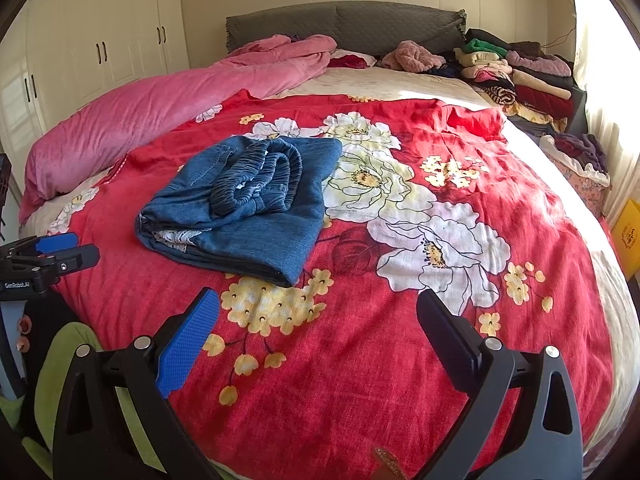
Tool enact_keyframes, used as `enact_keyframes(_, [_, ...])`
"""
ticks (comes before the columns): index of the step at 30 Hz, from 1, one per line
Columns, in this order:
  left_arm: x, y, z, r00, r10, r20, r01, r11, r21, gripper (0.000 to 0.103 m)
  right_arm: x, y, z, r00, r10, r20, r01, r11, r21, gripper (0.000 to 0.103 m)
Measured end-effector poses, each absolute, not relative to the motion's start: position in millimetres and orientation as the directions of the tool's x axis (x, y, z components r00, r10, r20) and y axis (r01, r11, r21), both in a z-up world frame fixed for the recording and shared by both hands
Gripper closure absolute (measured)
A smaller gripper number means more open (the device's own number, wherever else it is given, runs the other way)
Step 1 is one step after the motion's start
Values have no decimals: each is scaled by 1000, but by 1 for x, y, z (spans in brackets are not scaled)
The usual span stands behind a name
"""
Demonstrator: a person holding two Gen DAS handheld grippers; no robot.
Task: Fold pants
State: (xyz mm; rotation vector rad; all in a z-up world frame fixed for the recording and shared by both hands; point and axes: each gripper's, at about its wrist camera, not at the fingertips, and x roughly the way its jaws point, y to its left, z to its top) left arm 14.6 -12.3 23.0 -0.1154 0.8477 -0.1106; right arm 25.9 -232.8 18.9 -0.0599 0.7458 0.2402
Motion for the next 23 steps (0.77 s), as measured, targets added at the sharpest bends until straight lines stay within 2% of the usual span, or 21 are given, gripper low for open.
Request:
enact_keyframes(7, [28, 14, 20, 643, -71, -763, -38, 991, -125, 10, 38, -257, 15, 708, 134, -693, -164, 986, 23, 5])
enact_keyframes(12, [62, 85, 24, 644, 44, -764, -198, 974, -111, 9, 62, -321, 13, 723, 19, -690, 7, 999, 35, 5])
enact_keyframes(15, [95, 130, 24, 616, 160, -771, -311, 949, -51, 9, 84, -372, 13, 722, -80, -687, 126, 992, 16, 5])
enact_keyframes(19, [150, 196, 8, 505, 266, -821, -465, 885, 1, 9, 122, -448, 7, 684, -231, -692, 296, 955, -27, 5])
enact_keyframes(23, [190, 240, -15, 436, 322, -841, -551, 834, 33, 9, 166, -517, -11, 615, -300, -730, 417, 909, -22, 5])
